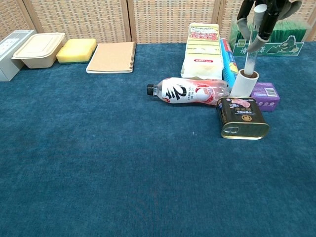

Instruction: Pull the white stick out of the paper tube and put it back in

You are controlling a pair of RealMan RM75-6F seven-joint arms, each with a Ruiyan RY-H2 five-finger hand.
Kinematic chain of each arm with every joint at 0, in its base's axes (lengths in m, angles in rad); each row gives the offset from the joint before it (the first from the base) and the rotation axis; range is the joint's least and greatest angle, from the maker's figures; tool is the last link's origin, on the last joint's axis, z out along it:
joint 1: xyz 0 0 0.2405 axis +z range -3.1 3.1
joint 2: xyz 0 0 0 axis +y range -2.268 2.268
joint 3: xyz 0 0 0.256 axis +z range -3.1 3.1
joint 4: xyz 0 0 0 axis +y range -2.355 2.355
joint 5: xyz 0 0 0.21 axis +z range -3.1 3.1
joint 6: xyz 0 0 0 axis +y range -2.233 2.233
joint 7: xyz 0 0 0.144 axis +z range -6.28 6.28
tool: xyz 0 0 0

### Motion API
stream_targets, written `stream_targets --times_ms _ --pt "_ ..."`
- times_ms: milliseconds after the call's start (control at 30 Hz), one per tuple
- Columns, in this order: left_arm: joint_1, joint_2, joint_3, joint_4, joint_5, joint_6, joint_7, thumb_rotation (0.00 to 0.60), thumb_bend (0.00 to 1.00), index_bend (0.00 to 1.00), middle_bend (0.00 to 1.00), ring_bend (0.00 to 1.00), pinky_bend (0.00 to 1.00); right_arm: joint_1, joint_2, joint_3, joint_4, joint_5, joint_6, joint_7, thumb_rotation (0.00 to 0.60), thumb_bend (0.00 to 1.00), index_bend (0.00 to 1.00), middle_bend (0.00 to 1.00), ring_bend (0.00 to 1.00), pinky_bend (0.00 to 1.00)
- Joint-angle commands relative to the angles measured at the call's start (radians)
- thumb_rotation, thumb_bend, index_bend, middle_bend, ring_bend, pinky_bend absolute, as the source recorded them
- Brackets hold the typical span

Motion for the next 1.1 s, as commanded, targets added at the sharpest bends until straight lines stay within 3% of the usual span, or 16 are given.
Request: stream_targets --times_ms 33,467,1100 --pt "0.000 0.000 0.000 -0.001 0.001 0.001 -0.001 0.343 0.31 0.01 0.00 0.00 0.04 0.000 -0.003 -0.003 0.001 0.000 0.001 0.001 0.600 0.38 0.82 0.95 1.00 0.96" --pt "0.002 0.000 0.002 -0.001 0.003 0.005 -0.001 0.344 0.31 0.01 0.00 0.00 0.04 0.002 -0.030 -0.014 0.027 0.007 -0.010 0.005 0.600 0.38 0.82 0.95 1.00 0.96" --pt "-0.003 0.009 -0.006 0.000 -0.011 -0.004 -0.023 0.344 0.31 0.01 0.00 0.00 0.04 0.021 -0.140 -0.029 0.136 0.019 -0.036 -0.001 0.600 0.38 0.82 0.95 1.00 0.96"
